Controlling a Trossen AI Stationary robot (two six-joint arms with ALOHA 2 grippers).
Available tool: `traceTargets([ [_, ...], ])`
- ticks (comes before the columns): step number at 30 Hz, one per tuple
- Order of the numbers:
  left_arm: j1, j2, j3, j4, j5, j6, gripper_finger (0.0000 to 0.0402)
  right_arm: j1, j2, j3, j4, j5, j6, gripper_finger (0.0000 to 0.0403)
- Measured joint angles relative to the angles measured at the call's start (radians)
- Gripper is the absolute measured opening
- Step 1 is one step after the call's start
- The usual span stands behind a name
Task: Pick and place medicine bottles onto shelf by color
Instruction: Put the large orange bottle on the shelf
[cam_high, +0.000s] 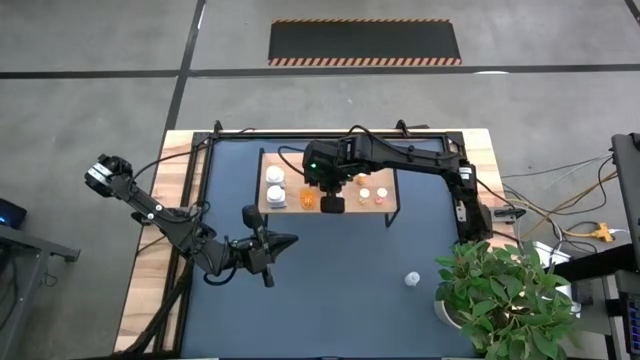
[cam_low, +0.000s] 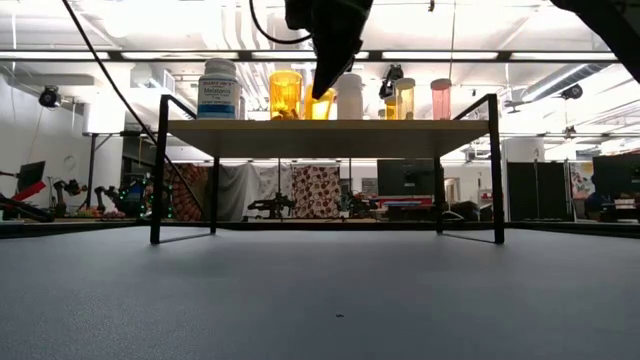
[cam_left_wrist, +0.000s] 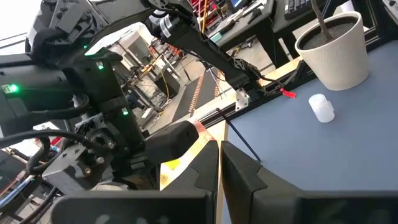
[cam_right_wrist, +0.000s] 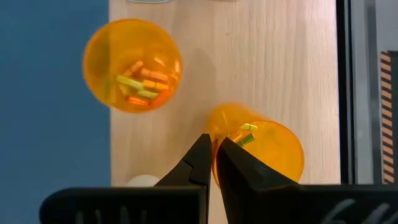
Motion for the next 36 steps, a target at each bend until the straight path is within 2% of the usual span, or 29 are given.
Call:
traceTargets([
  [12, 0.0, 0.0, 0.0, 0.0, 0.003, 0.0, 0.0, 0.0, -0.002, 0.003, 0.026, 0.005, 0.01, 0.0086],
  [17, 0.0, 0.0, 0.0, 0.001, 0.004, -0.002, 0.0, 0.002, -0.032, 0.029, -0.001, 0.005, 0.052, 0.0102],
  [23, 0.0, 0.0, 0.0, 0.004, 0.004, -0.004, 0.0, 0.05, -0.119, 0.03, -0.07, 0.005, 0.112, 0.0091],
  [28, 0.005, 0.0, -0.001, 0.038, 0.005, -0.051, 0.0, 0.161, -0.204, -0.025, -0.08, 0.009, 0.147, 0.0067],
  [34, 0.034, 0.0, -0.001, 0.045, 0.006, -0.136, 0.0, 0.331, -0.321, -0.212, 0.021, 0.15, 0.168, 0.0038],
  [36, 0.051, 0.0, -0.001, 0.045, 0.007, -0.173, 0.0, 0.373, -0.38, -0.305, 0.086, 0.164, 0.166, 0.003],
])
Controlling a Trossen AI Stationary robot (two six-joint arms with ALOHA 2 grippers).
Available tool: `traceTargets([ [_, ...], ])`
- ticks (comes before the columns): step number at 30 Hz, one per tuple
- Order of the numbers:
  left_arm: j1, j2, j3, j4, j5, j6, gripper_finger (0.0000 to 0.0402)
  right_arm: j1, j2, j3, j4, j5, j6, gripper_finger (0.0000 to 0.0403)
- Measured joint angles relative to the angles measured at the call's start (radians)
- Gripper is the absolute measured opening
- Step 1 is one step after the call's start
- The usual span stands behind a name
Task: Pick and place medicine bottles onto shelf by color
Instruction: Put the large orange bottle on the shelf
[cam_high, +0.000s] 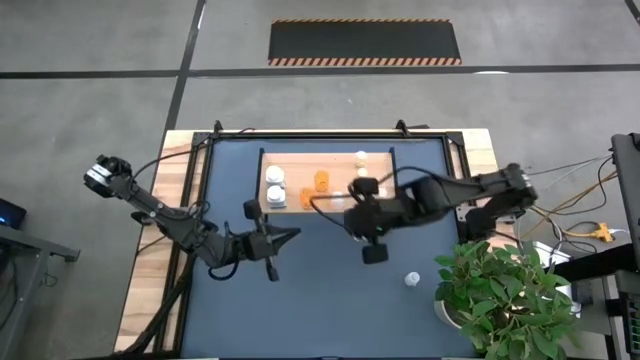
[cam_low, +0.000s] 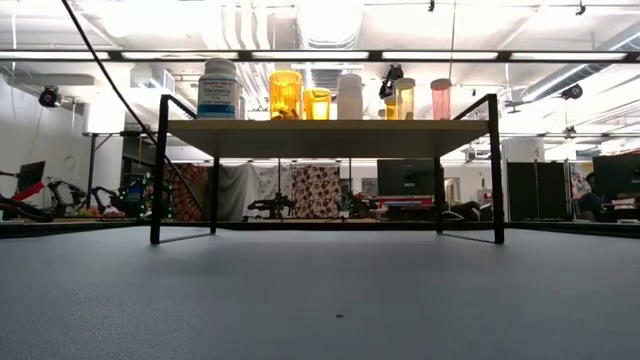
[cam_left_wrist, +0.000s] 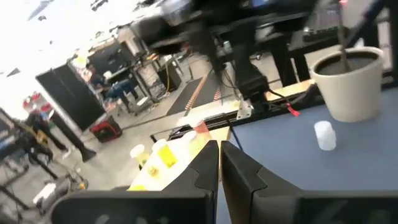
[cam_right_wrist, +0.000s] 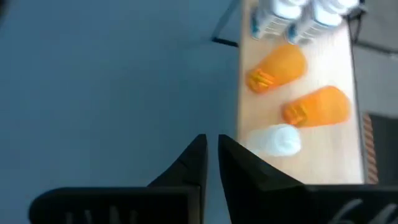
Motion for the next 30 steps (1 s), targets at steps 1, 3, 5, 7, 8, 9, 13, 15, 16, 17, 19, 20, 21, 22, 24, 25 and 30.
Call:
traceTargets([
  [1, 0.01, 0.0, 0.0, 0.001, 0.0, -0.015, 0.0, 0.015, -0.029, -0.054, 0.049, 0.0, -0.004, 0.0026],
  [3, 0.033, 0.0, 0.002, 0.001, 0.0, -0.045, 0.0, 0.033, -0.097, -0.165, 0.17, -0.001, -0.023, 0.0019],
  [5, 0.059, 0.004, 0.012, 0.004, 0.001, -0.072, 0.0, 0.036, -0.161, -0.27, 0.281, 0.0, -0.047, 0.0013],
  [7, 0.088, 0.012, 0.029, 0.001, 0.002, -0.089, 0.0, 0.031, -0.229, -0.371, 0.381, 0.001, -0.074, 0.001],
  [8, 0.1, 0.015, 0.038, 0.0, 0.005, -0.09, 0.0, 0.028, -0.261, -0.417, 0.425, 0.001, -0.089, 0.0009],
  [9, 0.116, 0.017, 0.047, -0.001, 0.007, -0.088, 0.0, 0.026, -0.293, -0.459, 0.466, 0.002, -0.107, 0.0009],
  [13, 0.189, 0.019, 0.102, -0.059, 0.088, -0.109, 0.0, 0.025, -0.405, -0.609, 0.63, 0.002, -0.141, 0.0009],
  [15, 0.234, 0.019, 0.146, -0.153, 0.159, -0.155, 0.0, 0.026, -0.453, -0.67, 0.682, 0.0, -0.155, 0.0009],
  [16, 0.26, 0.019, 0.173, -0.209, 0.193, -0.183, 0.0, 0.026, -0.474, -0.693, 0.7, 0.0, -0.157, 0.0009],
  [17, 0.287, 0.025, 0.206, -0.271, 0.226, -0.213, 0.0, 0.026, -0.497, -0.718, 0.719, 0.0, -0.157, 0.0009],
  [19, 0.344, 0.039, 0.271, -0.402, 0.278, -0.268, 0.0, 0.026, -0.533, -0.756, 0.738, 0.0, -0.158, 0.0009],
  [20, 0.371, 0.05, 0.304, -0.477, 0.293, -0.292, 0.0, 0.026, -0.55, -0.772, 0.745, 0.0, -0.158, 0.0009],
  [21, 0.401, 0.065, 0.338, -0.546, 0.315, -0.308, 0.0, 0.026, -0.566, -0.787, 0.752, 0.0, -0.157, 0.0009],
  [22, 0.431, 0.085, 0.372, -0.605, 0.342, -0.322, 0.0, 0.026, -0.579, -0.801, 0.753, 0.0, -0.157, 0.0009],
  [24, 0.489, 0.124, 0.433, -0.704, 0.402, -0.334, 0.0, 0.026, -0.601, -0.823, 0.753, 0.0, -0.157, 0.0009],
  [25, 0.516, 0.149, 0.459, -0.733, 0.428, -0.337, 0.0, 0.026, -0.611, -0.833, 0.756, 0.0, -0.157, 0.0009],
  [30, 0.613, 0.272, 0.577, -0.862, 0.52, -0.309, 0.0, 0.026, -0.636, -0.884, 0.79, 0.0, -0.156, 0.0009],
])
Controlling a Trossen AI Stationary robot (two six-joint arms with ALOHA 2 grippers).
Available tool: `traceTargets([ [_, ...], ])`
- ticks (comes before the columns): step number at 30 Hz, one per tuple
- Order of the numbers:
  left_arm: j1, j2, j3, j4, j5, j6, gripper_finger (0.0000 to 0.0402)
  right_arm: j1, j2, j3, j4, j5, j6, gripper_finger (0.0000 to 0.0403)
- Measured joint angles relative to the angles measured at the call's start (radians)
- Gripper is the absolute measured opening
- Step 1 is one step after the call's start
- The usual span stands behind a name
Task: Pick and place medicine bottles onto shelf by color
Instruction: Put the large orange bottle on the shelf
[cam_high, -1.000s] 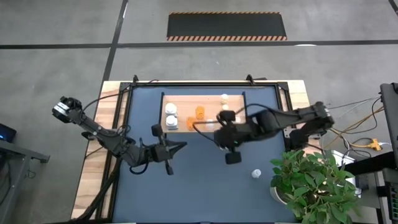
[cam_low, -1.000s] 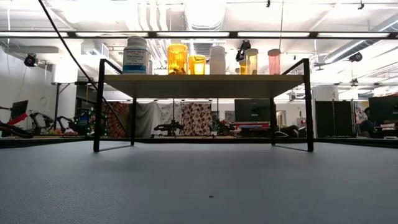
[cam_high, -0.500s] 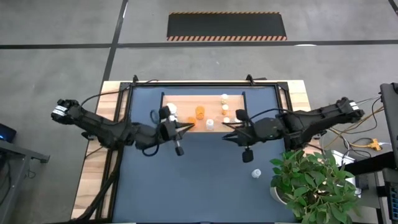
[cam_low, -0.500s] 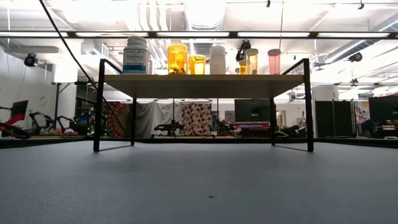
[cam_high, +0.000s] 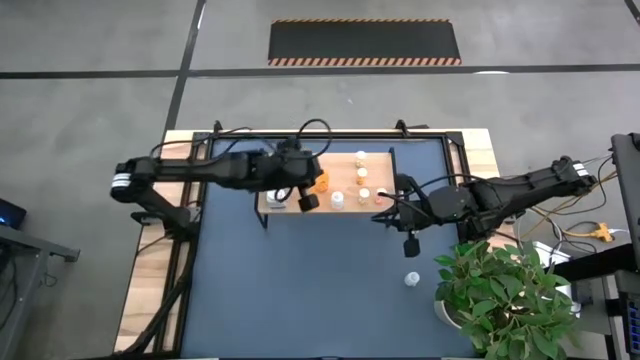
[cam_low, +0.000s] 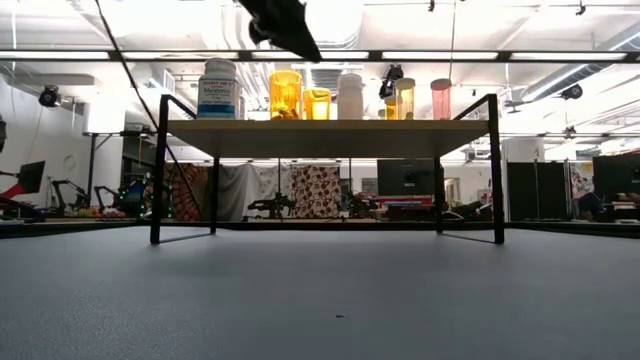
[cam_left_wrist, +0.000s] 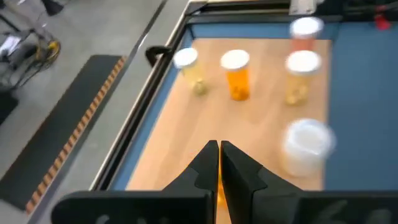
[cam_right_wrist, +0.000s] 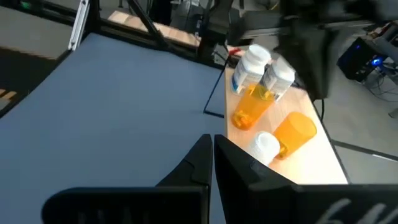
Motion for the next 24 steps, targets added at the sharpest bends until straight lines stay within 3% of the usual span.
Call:
traceTargets([
  [7, 0.047, 0.09, 0.057, -0.086, 0.001, 0.009, 0.0, 0.0, 0.001, -0.027, 0.003, 0.0, 0.008, 0.0009],
  [24, 0.047, 0.094, 0.041, -0.136, 0.044, 0.008, 0.0, 0.0, 0.005, -0.04, 0.002, 0.0, 0.028, 0.0009],
])
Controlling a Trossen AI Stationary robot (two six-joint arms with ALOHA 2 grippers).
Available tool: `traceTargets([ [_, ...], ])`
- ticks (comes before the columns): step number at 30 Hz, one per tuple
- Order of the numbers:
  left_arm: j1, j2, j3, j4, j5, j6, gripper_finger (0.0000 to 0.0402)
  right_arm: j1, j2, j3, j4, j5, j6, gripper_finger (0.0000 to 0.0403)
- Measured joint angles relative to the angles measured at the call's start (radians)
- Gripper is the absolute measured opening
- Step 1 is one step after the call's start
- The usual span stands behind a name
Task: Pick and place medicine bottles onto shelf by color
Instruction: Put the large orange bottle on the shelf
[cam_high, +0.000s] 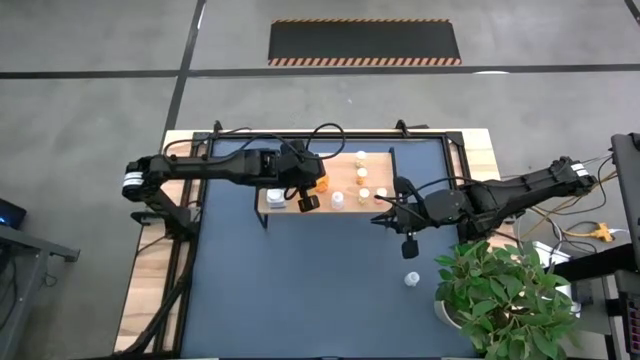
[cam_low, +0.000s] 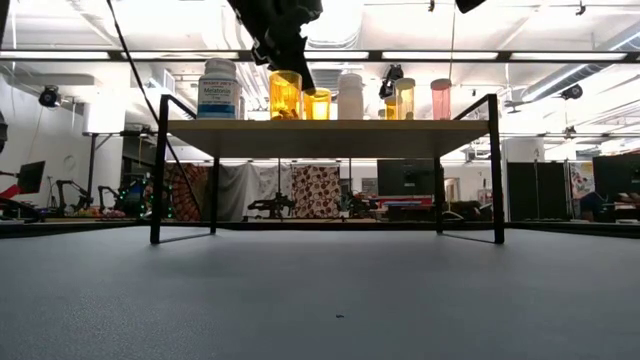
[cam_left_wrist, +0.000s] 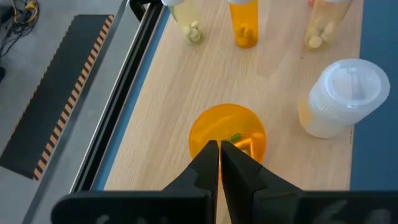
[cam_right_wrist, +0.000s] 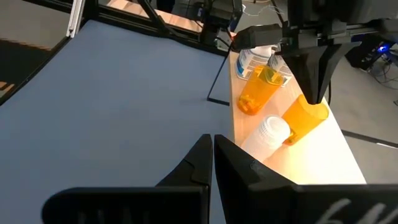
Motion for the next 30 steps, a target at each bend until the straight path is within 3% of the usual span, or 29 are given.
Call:
traceTargets([
  [30, 0.001, -0.019, 0.018, -0.062, -0.025, -0.053, 0.0, 0.0, 0.0, 0.0, -0.002, 0.0, 0.019, 0.0009],
])
